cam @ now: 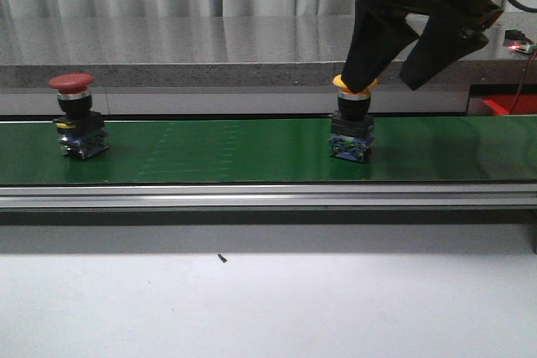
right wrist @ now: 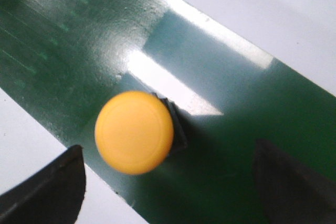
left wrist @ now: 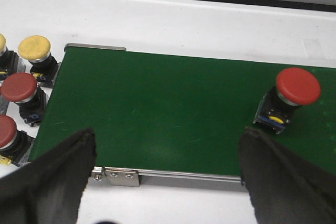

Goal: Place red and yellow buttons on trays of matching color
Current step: 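Grasp the yellow button on the belt with the right gripper, then lift the yellow button and drop it into the yellow tray, then grasp the red button on the belt with the right gripper, then lift the red button and drop it into the red tray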

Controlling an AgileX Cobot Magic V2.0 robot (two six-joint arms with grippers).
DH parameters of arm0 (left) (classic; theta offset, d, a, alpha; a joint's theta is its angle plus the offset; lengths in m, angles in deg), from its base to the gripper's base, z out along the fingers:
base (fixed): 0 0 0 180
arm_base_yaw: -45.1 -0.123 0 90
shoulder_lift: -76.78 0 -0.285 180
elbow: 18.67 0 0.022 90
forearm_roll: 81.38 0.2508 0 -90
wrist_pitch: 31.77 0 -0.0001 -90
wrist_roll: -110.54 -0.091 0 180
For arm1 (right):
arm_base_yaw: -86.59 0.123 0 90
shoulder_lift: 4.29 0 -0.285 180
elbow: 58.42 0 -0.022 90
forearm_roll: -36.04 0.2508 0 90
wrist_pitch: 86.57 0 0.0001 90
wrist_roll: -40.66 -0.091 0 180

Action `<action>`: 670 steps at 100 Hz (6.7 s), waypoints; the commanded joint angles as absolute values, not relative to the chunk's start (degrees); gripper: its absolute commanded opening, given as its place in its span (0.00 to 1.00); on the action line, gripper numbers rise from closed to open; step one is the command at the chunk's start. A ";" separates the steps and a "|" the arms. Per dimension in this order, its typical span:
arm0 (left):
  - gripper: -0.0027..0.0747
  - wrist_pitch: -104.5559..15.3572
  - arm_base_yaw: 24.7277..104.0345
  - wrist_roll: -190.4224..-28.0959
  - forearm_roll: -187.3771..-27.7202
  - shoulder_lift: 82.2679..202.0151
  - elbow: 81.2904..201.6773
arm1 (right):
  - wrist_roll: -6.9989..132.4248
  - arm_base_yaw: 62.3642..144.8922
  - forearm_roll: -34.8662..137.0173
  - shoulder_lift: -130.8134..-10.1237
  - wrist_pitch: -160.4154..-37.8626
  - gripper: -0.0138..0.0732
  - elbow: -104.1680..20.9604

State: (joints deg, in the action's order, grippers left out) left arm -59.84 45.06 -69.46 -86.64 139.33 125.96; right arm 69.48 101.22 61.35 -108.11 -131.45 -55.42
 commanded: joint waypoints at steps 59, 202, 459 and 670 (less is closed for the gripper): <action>0.74 -55.85 45.34 -68.86 -87.30 138.55 127.64 | 69.73 100.30 59.92 -109.97 -134.20 0.47 -59.57; 0.74 -56.31 45.34 -68.86 -87.30 138.55 127.64 | 61.11 57.84 54.95 -102.47 -121.12 0.47 -41.53; 0.74 -55.89 45.34 -68.86 -87.30 138.55 127.64 | 81.29 108.10 61.58 -113.12 -130.62 0.87 -65.12; 0.74 -56.45 45.34 -68.86 -87.30 138.55 127.64 | 77.85 65.44 62.35 -125.97 -130.64 0.87 -73.09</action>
